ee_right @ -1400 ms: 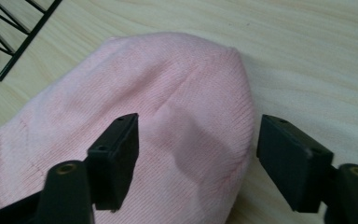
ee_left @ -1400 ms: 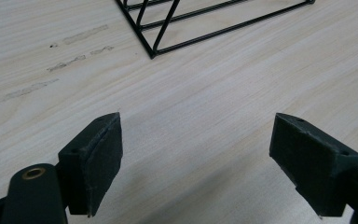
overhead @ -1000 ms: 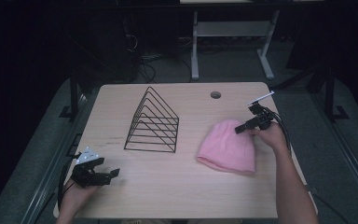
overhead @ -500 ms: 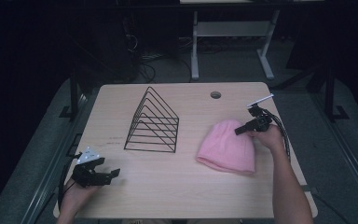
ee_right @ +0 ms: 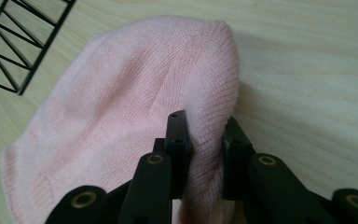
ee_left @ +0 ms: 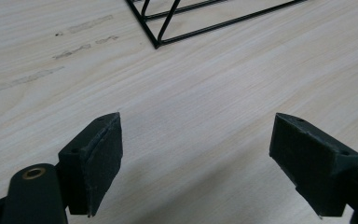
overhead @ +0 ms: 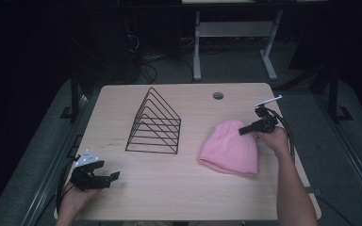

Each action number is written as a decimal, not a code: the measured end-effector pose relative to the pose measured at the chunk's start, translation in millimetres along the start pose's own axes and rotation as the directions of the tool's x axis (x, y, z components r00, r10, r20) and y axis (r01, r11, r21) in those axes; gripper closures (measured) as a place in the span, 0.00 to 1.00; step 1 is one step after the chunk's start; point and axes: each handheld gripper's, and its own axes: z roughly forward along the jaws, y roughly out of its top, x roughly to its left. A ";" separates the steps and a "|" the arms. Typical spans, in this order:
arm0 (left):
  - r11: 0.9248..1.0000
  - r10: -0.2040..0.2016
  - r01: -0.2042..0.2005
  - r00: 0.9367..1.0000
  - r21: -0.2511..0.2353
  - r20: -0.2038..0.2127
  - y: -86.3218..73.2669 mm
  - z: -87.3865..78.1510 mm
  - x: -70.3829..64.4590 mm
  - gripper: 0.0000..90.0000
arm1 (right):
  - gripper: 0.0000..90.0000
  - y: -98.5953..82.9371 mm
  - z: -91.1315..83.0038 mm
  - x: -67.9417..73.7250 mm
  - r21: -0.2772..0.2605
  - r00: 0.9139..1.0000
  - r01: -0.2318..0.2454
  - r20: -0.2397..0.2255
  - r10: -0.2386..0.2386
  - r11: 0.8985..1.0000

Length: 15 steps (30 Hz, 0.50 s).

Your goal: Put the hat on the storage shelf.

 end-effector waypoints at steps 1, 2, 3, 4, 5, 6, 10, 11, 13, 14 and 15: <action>1.000 0.000 0.000 1.000 0.000 0.000 0.0 0.0 0.0 0.19 | 0.85 0.0 0.0 0.0 0.000 1.000 0.000 0.000 0.000 1.000; 1.000 0.007 -0.007 1.000 -0.005 0.005 3.0 -0.5 -1.0 0.19 | 0.85 1.4 -3.8 3.5 -0.006 1.000 0.006 -0.006 -0.006 1.000; 1.000 0.025 -0.025 1.000 -0.003 -0.001 8.0 -2.0 -2.7 0.19 | 0.85 1.8 -5.2 4.7 -0.009 1.000 0.013 -0.007 -0.014 1.000; 0.999 0.035 -0.035 0.999 -0.008 0.005 11.0 -2.7 -2.6 0.19 | 0.85 2.3 -7.4 6.5 -0.014 1.000 0.017 -0.011 -0.017 1.000; 0.999 0.035 -0.035 0.999 -0.008 0.005 11.0 -2.7 -2.6 0.19 | 0.85 2.3 -7.4 6.5 -0.014 1.000 0.017 -0.011 -0.017 1.000; 0.999 0.041 -0.041 0.999 -0.012 0.012 14.6 -3.3 -3.1 0.19 | 0.85 4.1 -12.0 10.8 -0.026 0.999 0.035 -0.021 -0.035 0.999; 0.998 0.068 -0.068 0.997 -0.004 0.033 23.9 -5.3 -0.7 0.19 | 0.85 7.1 -19.5 17.3 -0.039 0.998 0.057 -0.030 -0.059 0.998; 0.997 0.075 -0.075 0.996 -0.001 0.038 25.3 -5.6 0.2 0.19 | 0.85 8.3 -23.5 21.1 -0.052 0.997 0.066 -0.038 -0.068 0.996; 0.997 0.080 -0.079 0.994 -0.017 0.070 28.2 -6.0 2.2 0.19 | 0.85 10.1 -29.5 26.6 -0.069 0.995 0.082 -0.049 -0.085 0.994; 0.996 0.094 -0.092 0.991 -0.022 0.093 31.8 -6.8 4.2 0.19 | 0.85 12.6 -36.5 32.6 -0.092 0.992 0.105 -0.058 -0.110 0.990; 0.996 0.094 -0.092 0.991 -0.022 0.093 31.8 -6.8 4.2 0.19 | 0.85 12.6 -36.5 32.6 -0.092 0.992 0.105 -0.058 -0.110 0.990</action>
